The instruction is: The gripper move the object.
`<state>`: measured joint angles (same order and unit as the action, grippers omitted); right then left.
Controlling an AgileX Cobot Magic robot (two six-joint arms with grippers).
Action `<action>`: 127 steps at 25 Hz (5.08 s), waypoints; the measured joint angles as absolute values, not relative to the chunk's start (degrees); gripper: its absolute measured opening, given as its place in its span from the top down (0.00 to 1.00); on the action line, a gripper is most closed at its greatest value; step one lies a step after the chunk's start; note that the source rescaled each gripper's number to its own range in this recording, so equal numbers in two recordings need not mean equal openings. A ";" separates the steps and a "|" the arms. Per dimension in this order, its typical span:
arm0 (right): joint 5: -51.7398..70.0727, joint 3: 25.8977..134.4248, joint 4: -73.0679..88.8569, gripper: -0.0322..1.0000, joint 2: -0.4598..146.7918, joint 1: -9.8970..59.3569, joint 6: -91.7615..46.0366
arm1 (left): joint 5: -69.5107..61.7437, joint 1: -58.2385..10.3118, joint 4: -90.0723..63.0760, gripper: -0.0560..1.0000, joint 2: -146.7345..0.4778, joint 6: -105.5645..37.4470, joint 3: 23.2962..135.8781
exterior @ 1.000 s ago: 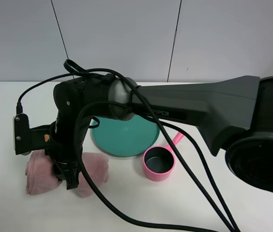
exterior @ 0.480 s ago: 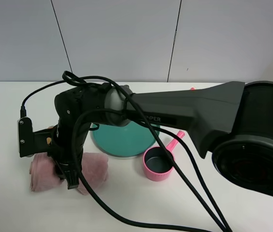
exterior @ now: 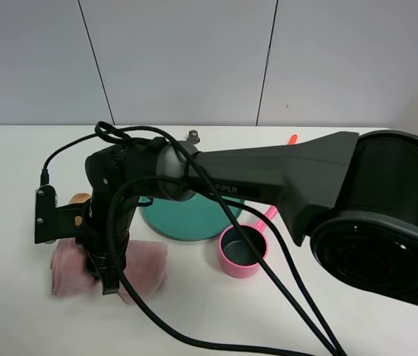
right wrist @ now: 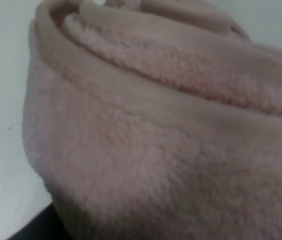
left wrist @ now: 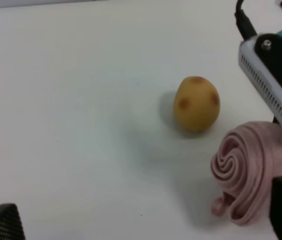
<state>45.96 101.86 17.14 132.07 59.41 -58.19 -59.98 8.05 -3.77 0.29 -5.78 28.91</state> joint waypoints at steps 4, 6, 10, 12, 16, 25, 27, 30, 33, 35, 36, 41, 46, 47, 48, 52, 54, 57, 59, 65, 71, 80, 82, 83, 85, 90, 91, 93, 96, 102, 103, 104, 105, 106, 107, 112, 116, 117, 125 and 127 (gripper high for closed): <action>45.85 101.86 17.14 0.97 132.16 59.41 -57.07 | -59.98 8.05 -3.77 0.00 0.29 -5.78 28.91; 45.85 101.86 17.01 0.97 132.16 59.41 -55.59 | -59.98 8.05 -3.77 0.00 0.29 -5.78 28.91; 45.85 101.86 17.01 0.33 132.16 59.41 -52.58 | -59.98 8.05 -3.77 0.00 0.29 -5.78 28.91; 45.85 101.86 16.95 0.16 132.16 59.41 -52.06 | -59.98 8.05 -3.77 0.00 0.29 -5.78 28.91; 45.91 101.86 16.92 0.08 132.16 59.41 -51.76 | -59.98 8.05 -3.77 0.00 0.29 -5.78 28.91; 47.21 101.86 16.52 0.06 125.94 59.41 -45.78 | -59.98 8.05 -3.77 0.00 0.29 -5.78 28.91; 47.39 101.86 16.52 0.06 122.32 59.41 -40.64 | -59.98 8.05 -3.77 0.00 0.29 -5.78 28.91; 47.45 101.86 16.52 0.06 117.42 59.41 -30.88 | -59.98 8.05 -3.77 0.00 0.29 -5.78 28.91; 47.84 101.86 15.75 0.06 113.11 59.41 -23.94 | -59.98 8.05 -3.77 0.00 0.29 -5.78 28.91; 48.28 101.86 14.11 0.06 110.72 59.41 -21.30 | -59.98 8.05 -3.77 0.00 0.29 -5.78 28.91; 48.88 101.86 13.30 0.06 109.79 59.41 -19.91 | -59.98 8.05 -3.77 0.00 0.29 -5.78 28.91; 53.49 101.86 6.34 0.06 106.74 59.41 -13.36 | -59.98 8.05 -3.77 0.00 0.29 -5.78 28.91; 61.47 101.86 -1.96 0.06 106.12 58.90 -7.24 | -59.98 8.05 -3.77 0.00 0.29 -5.78 28.91; 62.34 101.86 -2.67 0.06 106.04 58.43 -6.64 | -59.98 8.05 -3.77 0.00 0.29 -5.78 28.91; 63.14 101.86 -3.29 0.06 105.77 57.65 -6.32 | -59.98 8.05 -3.77 0.00 0.29 -5.78 28.91; 64.18 101.88 -2.35 0.07 104.33 52.76 -5.97 | -59.98 8.05 -3.77 0.00 0.29 -5.78 28.91; 64.64 101.88 -2.05 0.07 103.08 48.28 -6.26 | -59.98 8.05 -3.77 0.00 0.29 -5.78 28.91; 67.32 101.92 -3.76 0.07 100.92 40.21 -6.80 | -59.98 8.05 -3.77 0.00 0.29 -5.78 28.91; 68.88 101.92 -6.04 0.07 99.32 33.65 -6.80 | -59.98 8.05 -3.77 0.00 0.29 -5.78 28.91; 69.24 101.58 -5.84 0.07 93.61 14.58 -7.15 | -59.98 8.05 -3.77 0.00 0.29 -5.78 28.91; 69.24 98.75 -3.15 0.07 83.40 0.62 -8.16 | -59.98 8.05 -3.77 0.00 0.29 -5.78 28.91; 69.34 76.48 -3.16 0.07 56.60 -4.38 -7.87 | -59.98 8.05 -3.77 0.00 0.29 -5.78 28.91; 69.34 70.27 -3.16 0.07 50.03 -4.38 -6.65 | -59.98 8.05 -3.77 0.00 0.29 -5.78 28.91; 69.28 67.68 -3.16 0.07 46.37 -4.38 -6.20 | -59.98 8.05 -3.77 0.00 0.29 -5.78 28.91; 67.17 58.58 -3.10 0.07 36.31 -4.38 -5.46 | -59.98 8.05 -3.77 0.00 0.29 -5.78 28.91; 58.45 43.25 -2.97 0.07 19.34 -4.38 -3.81 | -59.98 8.05 -3.77 0.00 0.29 -5.78 28.91; 57.83 40.65 -2.97 0.07 16.76 -4.38 -3.68 | -59.98 8.05 -3.77 0.00 0.29 -5.78 28.91; 57.57 38.66 -2.97 0.07 14.33 -4.38 -3.63 | -59.98 8.05 -3.77 0.00 0.29 -5.78 28.91; 57.32 33.70 -2.97 0.07 7.17 -4.38 -3.63 | -59.98 8.05 -3.77 0.00 0.29 -5.78 28.91; 61.51 31.85 -2.97 0.07 2.60 -4.38 -3.05 | -59.98 8.05 -3.77 0.00 0.29 -5.78 28.91; 62.07 31.81 -2.97 0.07 2.53 -4.38 -3.00 | -59.98 8.05 -3.77 0.00 0.29 -5.78 28.91; 62.25 31.81 -2.97 0.07 2.53 -4.38 -2.98 | -59.98 8.05 -3.77 0.00 0.29 -5.78 28.91; 62.37 31.81 -2.97 0.07 2.53 -4.38 -2.93 | -59.98 8.05 -3.77 0.00 0.29 -5.78 28.91; 62.39 31.67 -2.97 0.07 2.53 -4.38 -2.73 | -59.98 8.05 -3.77 0.00 0.29 -5.78 28.91; 62.49 31.25 -2.92 0.07 2.53 -4.38 -2.53 | -59.98 8.05 -3.77 0.00 0.29 -5.78 28.91; 61.64 28.80 -1.89 0.07 2.53 -4.38 -2.09 | -59.98 8.05 -3.77 0.00 0.29 -5.78 28.91; 61.56 28.56 -1.87 0.07 2.53 -4.38 -2.09 | -59.98 8.05 -3.77 0.00 0.29 -5.78 28.91; 61.56 28.56 -1.87 0.07 2.53 -4.38 -2.04 | -59.98 8.05 -3.77 0.00 0.29 -5.78 28.91; 61.56 28.56 -1.97 0.07 2.53 -4.38 -1.52 | -59.98 8.05 -3.77 0.00 0.29 -5.78 28.91; 61.56 28.56 -2.03 0.07 2.53 -4.38 -1.47 | -59.98 8.05 -3.77 0.00 0.29 -5.78 28.91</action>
